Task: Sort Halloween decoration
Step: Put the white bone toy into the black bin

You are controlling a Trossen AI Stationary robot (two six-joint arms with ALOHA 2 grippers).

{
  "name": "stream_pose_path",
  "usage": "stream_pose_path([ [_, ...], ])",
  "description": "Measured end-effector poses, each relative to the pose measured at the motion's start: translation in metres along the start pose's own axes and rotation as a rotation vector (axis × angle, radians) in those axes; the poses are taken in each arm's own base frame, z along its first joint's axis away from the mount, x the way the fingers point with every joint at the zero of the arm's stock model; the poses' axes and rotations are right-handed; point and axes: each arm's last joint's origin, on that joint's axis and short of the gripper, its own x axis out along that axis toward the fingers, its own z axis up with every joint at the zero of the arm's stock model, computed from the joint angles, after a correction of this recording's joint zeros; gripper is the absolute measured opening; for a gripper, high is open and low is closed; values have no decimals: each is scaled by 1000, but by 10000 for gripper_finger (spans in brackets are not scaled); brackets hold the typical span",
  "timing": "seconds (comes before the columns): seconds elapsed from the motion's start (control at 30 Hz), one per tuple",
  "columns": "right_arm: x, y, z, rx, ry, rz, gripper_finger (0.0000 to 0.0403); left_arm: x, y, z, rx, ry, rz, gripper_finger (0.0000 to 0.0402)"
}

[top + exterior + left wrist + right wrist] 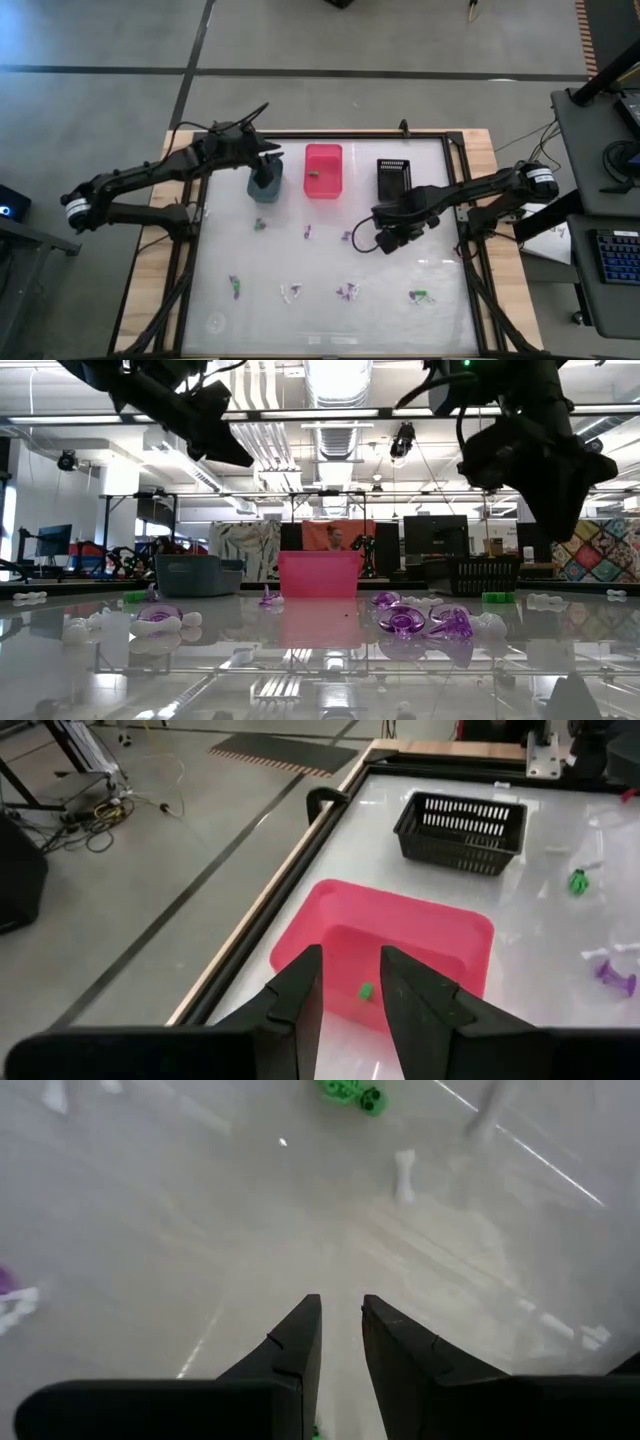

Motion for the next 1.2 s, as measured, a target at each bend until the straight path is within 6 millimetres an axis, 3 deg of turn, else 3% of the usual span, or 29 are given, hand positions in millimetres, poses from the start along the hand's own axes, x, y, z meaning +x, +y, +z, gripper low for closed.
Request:
stream_pose_path([
  [0.27, 12, 17, -37, -99, 153, 23, 68, 6, 0, -1, 4, 0, 0, 86],
  [0.67, 30, 23, -147, -630, 180, -37, 68, 6, 0, 2, 11, -24, 3, 86],
  [0.77, 34, 19, -169, -674, 136, -46, 68, 6, 0, 2, 11, -23, 3, 86],
  [0.97, 37, 12, -191, -669, 46, -66, 68, 6, 0, 1, 10, -23, 3, 86],
  [1.2, 43, 6, -193, -699, -110, -99, 71, 6, 0, 1, 8, -23, 3, 86],
])
